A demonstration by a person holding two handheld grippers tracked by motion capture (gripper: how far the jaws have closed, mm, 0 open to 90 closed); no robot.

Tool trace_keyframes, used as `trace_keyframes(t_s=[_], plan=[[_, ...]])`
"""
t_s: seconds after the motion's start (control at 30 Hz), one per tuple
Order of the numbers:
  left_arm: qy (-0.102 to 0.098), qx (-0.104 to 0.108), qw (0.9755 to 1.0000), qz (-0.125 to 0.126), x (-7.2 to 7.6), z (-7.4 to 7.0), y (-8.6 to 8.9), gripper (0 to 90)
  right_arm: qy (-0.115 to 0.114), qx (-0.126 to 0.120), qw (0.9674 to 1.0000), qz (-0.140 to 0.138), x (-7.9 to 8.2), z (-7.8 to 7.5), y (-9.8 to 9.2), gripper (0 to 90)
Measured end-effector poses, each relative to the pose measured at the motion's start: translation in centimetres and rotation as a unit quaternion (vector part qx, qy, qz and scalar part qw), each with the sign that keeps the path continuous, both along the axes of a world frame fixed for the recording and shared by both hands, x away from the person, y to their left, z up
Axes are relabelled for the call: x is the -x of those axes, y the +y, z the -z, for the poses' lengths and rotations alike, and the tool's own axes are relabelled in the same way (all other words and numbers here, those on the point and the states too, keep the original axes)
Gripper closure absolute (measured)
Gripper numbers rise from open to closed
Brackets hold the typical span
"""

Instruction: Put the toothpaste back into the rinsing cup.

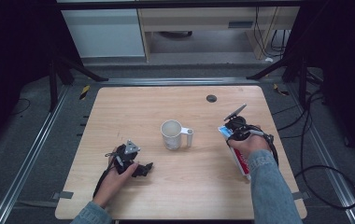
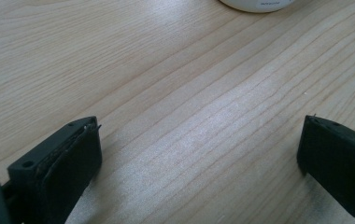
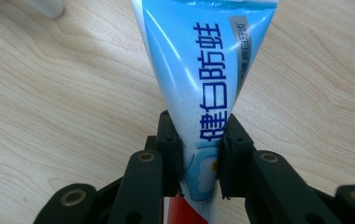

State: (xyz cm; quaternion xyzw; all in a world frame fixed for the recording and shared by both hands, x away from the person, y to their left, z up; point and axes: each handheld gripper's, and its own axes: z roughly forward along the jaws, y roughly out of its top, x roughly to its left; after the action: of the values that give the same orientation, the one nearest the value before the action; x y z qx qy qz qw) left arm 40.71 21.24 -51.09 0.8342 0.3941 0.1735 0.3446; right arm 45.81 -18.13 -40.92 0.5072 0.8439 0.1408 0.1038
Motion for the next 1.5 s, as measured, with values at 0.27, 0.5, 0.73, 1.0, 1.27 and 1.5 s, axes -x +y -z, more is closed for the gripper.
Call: trace_keyframes(t_s=[0.27, 0.5, 0.73, 1.0, 1.27, 1.5], plan=[[0.000, 0.000, 1.0000, -0.001, 0.0, 0.0, 0.0, 0.0, -0.026, -0.022, 0.9994, -0.001, 0.5, -1.5, -0.4, 73.4], [0.000, 0.000, 1.0000, 0.000, 0.0, 0.0, 0.0, 0.0, -0.062, -0.045, 0.9970, -0.003, 1.1, -2.7, -0.4, 73.4], [0.000, 0.000, 1.0000, 0.000, 0.0, 0.0, 0.0, 0.0, -0.102, -0.077, 0.9917, -0.012, 2.0, -4.0, 0.2, 73.5], [0.000, -0.002, 1.0000, 0.001, 0.0, 0.0, 0.0, 0.0, -0.138, -0.098, 0.9855, -0.012, 2.2, -5.0, 0.3, 73.5], [0.000, -0.002, 1.0000, 0.001, 0.0, 0.0, 0.0, 0.0, -0.167, -0.121, 0.9785, -0.010, 2.3, -5.3, 0.2, 73.5], [0.000, -0.002, 1.0000, 0.001, 0.0, 0.0, 0.0, 0.0, -0.190, -0.140, 0.9716, -0.017, 2.4, -5.5, 0.8, 73.5]])
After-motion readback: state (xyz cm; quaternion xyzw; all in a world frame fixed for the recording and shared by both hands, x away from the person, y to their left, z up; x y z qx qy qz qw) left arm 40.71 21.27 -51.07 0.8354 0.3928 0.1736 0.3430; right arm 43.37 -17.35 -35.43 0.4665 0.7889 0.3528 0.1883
